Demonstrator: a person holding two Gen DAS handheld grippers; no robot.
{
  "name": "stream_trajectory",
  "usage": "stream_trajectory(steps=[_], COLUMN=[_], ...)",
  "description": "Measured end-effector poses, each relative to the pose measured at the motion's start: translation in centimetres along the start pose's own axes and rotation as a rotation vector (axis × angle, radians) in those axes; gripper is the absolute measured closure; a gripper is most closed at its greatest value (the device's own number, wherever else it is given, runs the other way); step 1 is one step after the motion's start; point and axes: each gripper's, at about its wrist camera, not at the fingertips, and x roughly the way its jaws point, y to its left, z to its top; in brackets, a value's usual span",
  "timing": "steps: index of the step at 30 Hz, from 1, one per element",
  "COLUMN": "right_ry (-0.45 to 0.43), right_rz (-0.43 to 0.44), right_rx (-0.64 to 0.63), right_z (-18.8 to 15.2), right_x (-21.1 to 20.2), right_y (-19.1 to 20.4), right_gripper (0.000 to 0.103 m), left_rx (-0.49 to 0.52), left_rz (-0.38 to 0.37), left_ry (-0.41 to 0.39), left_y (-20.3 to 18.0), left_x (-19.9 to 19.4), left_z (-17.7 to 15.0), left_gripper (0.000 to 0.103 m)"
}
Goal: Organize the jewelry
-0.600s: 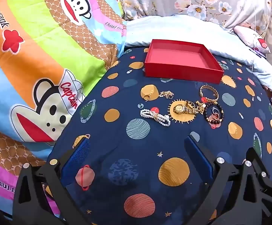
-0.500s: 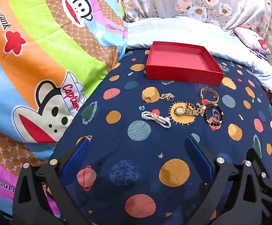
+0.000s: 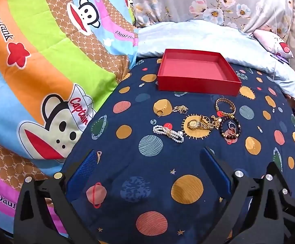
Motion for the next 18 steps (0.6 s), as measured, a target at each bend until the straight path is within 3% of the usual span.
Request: stream_trajectory(steps=[18], right_ry=[0.007], right_rz=[0.005], right_rx=[0.0], right_z=[-0.6], right_x=[0.61], right_y=[0.26], right_gripper=[0.005], left_rx=[-0.011], left_rz=[0.004], left_ry=[0.014], left_y=[0.27], left_x=[0.48], left_z=[-0.2], left_gripper=[0.005])
